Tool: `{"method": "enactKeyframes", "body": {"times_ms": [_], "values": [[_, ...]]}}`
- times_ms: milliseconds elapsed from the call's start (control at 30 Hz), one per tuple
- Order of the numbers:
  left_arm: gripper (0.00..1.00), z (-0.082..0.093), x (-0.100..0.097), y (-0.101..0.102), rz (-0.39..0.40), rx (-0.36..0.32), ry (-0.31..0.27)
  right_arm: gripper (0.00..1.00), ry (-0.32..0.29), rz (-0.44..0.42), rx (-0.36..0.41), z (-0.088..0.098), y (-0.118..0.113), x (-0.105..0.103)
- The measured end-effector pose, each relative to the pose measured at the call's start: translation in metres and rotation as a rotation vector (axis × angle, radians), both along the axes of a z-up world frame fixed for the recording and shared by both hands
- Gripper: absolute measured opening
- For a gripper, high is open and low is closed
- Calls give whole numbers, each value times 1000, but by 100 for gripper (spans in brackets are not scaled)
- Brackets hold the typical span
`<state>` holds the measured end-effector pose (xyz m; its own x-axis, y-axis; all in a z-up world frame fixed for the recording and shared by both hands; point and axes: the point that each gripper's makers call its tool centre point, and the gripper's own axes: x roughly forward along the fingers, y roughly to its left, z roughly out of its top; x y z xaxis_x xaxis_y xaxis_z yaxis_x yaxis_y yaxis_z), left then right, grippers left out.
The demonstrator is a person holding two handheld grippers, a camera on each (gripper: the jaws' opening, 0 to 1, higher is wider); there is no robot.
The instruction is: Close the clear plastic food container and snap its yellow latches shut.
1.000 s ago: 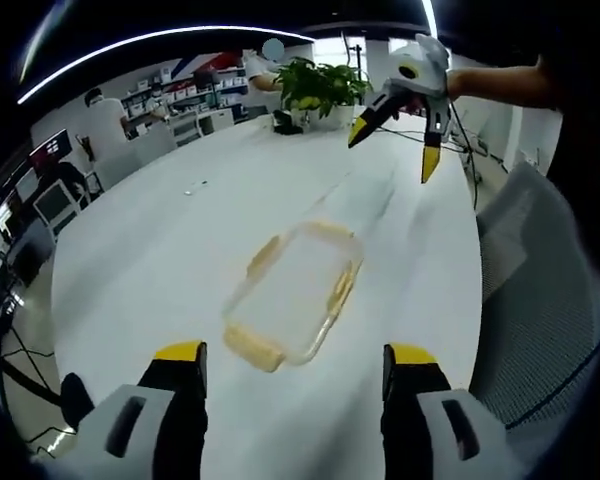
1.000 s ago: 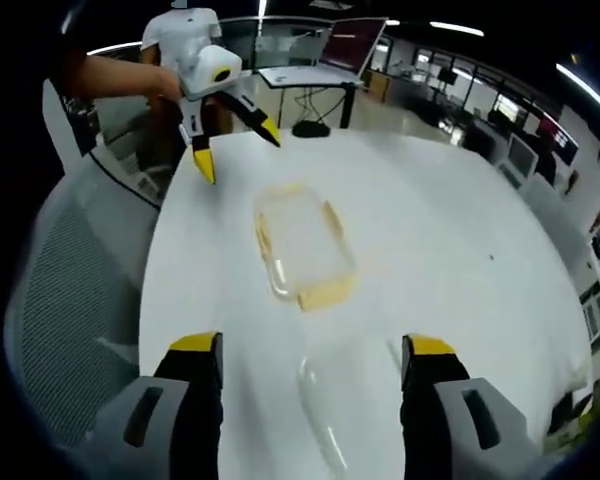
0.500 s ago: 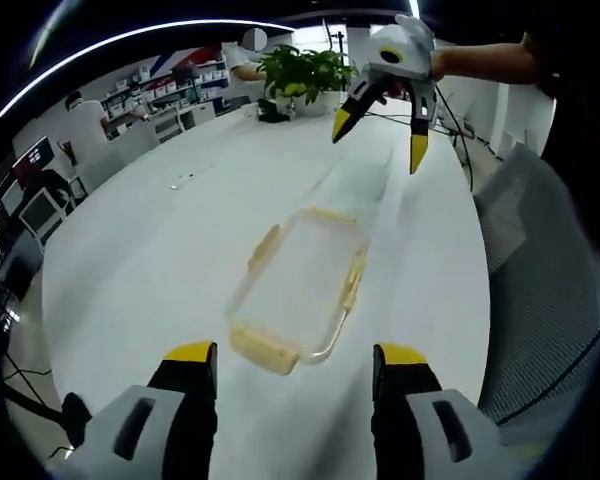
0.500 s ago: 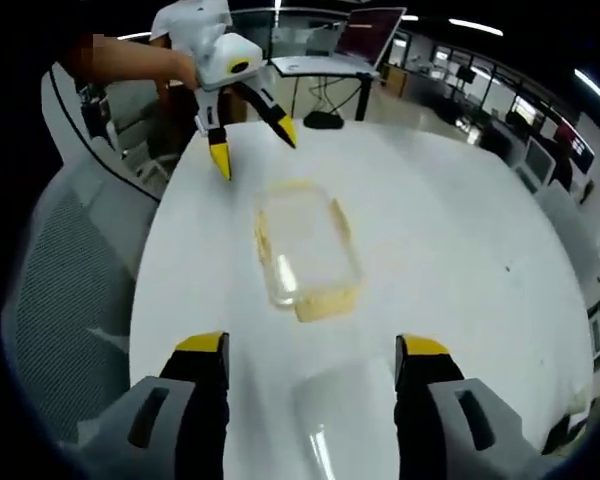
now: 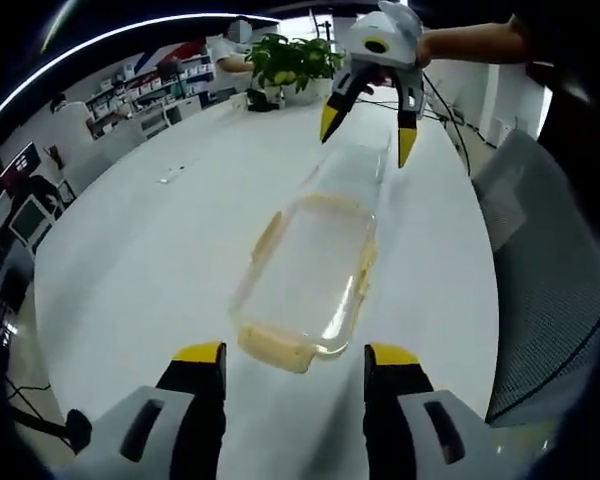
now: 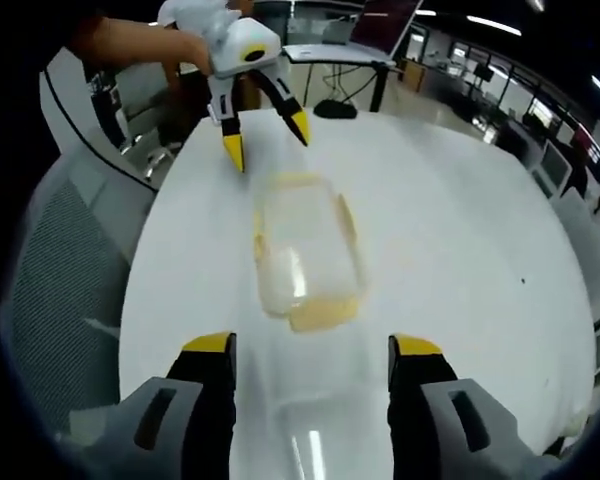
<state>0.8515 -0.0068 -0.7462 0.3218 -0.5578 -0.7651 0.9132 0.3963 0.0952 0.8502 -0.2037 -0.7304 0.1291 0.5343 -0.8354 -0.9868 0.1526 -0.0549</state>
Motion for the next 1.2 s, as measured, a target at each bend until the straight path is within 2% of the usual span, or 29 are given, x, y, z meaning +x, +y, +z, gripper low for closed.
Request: {"method": "enactKeyframes", "body": {"times_ms": [233, 633, 1200], "values": [[48, -7, 7, 1, -23, 19, 7, 56, 14, 32, -24, -10, 7, 5], [42, -19, 16, 2, -119, 83, 25, 51, 31, 58, -60, -25, 15, 13], [38, -31, 15, -1, -206, 116, 51, 46, 45, 121, -126, -45, 23, 15]]}}
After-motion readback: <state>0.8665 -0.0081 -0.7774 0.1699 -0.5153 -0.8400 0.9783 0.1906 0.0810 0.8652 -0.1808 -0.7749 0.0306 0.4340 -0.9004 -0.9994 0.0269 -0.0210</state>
